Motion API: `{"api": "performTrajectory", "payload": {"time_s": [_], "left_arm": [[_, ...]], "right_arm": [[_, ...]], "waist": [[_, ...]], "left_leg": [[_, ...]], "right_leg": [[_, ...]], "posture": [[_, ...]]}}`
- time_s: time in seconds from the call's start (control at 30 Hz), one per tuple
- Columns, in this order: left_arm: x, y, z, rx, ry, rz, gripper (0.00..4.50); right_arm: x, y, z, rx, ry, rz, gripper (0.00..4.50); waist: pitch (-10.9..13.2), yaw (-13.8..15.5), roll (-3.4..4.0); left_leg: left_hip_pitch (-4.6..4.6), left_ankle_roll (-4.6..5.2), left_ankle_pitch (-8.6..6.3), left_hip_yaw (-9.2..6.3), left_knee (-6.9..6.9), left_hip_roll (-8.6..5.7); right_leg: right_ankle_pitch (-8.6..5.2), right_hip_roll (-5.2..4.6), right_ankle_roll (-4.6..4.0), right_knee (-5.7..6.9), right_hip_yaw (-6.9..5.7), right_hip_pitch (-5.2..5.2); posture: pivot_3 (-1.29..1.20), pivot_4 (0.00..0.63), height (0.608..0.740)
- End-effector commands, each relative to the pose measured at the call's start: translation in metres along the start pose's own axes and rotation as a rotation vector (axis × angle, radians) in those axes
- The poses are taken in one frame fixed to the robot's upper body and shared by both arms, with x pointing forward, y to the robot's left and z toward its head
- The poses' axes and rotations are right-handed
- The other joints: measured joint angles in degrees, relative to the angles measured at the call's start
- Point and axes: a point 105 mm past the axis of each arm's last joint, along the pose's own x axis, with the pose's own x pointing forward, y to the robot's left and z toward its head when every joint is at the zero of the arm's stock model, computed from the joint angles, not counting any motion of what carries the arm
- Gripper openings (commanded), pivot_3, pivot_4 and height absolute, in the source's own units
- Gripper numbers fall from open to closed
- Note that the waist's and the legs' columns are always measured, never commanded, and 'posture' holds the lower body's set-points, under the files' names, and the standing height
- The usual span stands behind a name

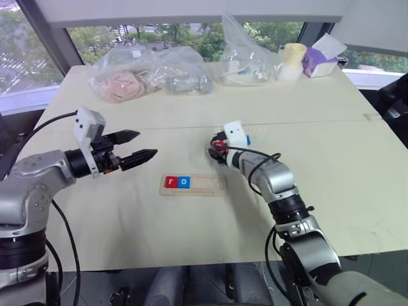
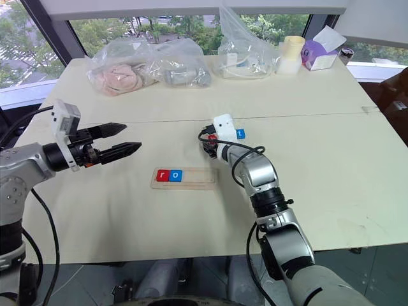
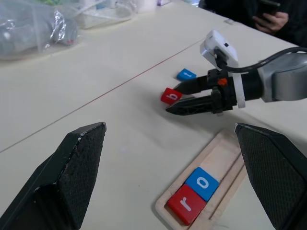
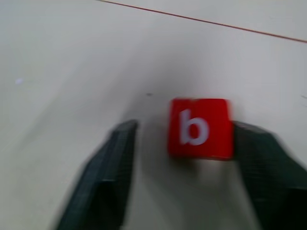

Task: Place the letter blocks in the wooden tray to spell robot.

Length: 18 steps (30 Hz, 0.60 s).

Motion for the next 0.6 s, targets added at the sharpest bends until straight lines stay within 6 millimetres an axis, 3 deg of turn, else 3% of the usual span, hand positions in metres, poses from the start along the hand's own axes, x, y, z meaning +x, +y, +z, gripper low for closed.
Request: {"api": "performTrajectory", "payload": {"time_s": [0.03, 0.13, 0.27, 0.5, 0.6], "left_arm": [[-0.002, -0.002, 0.007, 0.039, -0.017, 0.006, 4.50], [0.001, -0.006, 0.006, 0.044, -0.010, -0.020, 4.50], [0.006, -0.014, 0.004, 0.041, -0.001, -0.066, 4.50], [0.023, -0.049, -0.003, 0.059, 0.006, -0.201, 4.50], [0.034, -0.059, -0.003, 0.064, 0.003, -0.239, 4.50]], "right_arm": [[0.002, 0.008, 0.012, -0.061, -0.058, -0.006, 1.17], [0.002, 0.007, 0.017, -0.093, -0.084, -0.029, 1.17], [-0.025, -0.016, 0.045, -0.095, -0.221, -0.134, 1.17], [-0.101, -0.059, 0.016, 0.047, -0.129, -0.299, 1.17], [-0.131, -0.064, 0.000, 0.194, -0.078, -0.398, 1.17]], "waist": [[0.00, 0.00, 0.00], [0.00, 0.12, 0.00], [0.00, 0.32, 0.01], [-0.01, 0.52, 0.02], [-0.01, 0.36, 0.05]], "left_leg": [[0.01, 0.00, 0.00, 0.01, 0.00, 0.03], [0.01, -0.03, 0.01, 0.00, 0.00, 0.11], [0.00, -0.06, 0.02, 0.01, -0.02, 0.18], [-0.04, -0.07, 0.01, 0.02, -0.10, 0.33], [-0.04, -0.06, 0.01, 0.07, -0.09, 0.52]], "right_leg": [[0.01, 0.03, -0.02, 0.00, 0.00, 0.00], [0.03, 0.14, -0.06, -0.01, 0.00, 0.00], [0.05, 0.21, -0.10, -0.03, 0.04, -0.02], [0.04, 0.32, -0.13, -0.12, 0.08, -0.02], [0.02, 0.47, -0.43, -0.16, 0.10, -0.05]], "posture": [[0.00, 0.150, 0.740], [0.00, 0.150, 0.740], [0.00, 0.150, 0.740], [0.00, 0.150, 0.740], [0.00, 0.150, 0.740]]}}
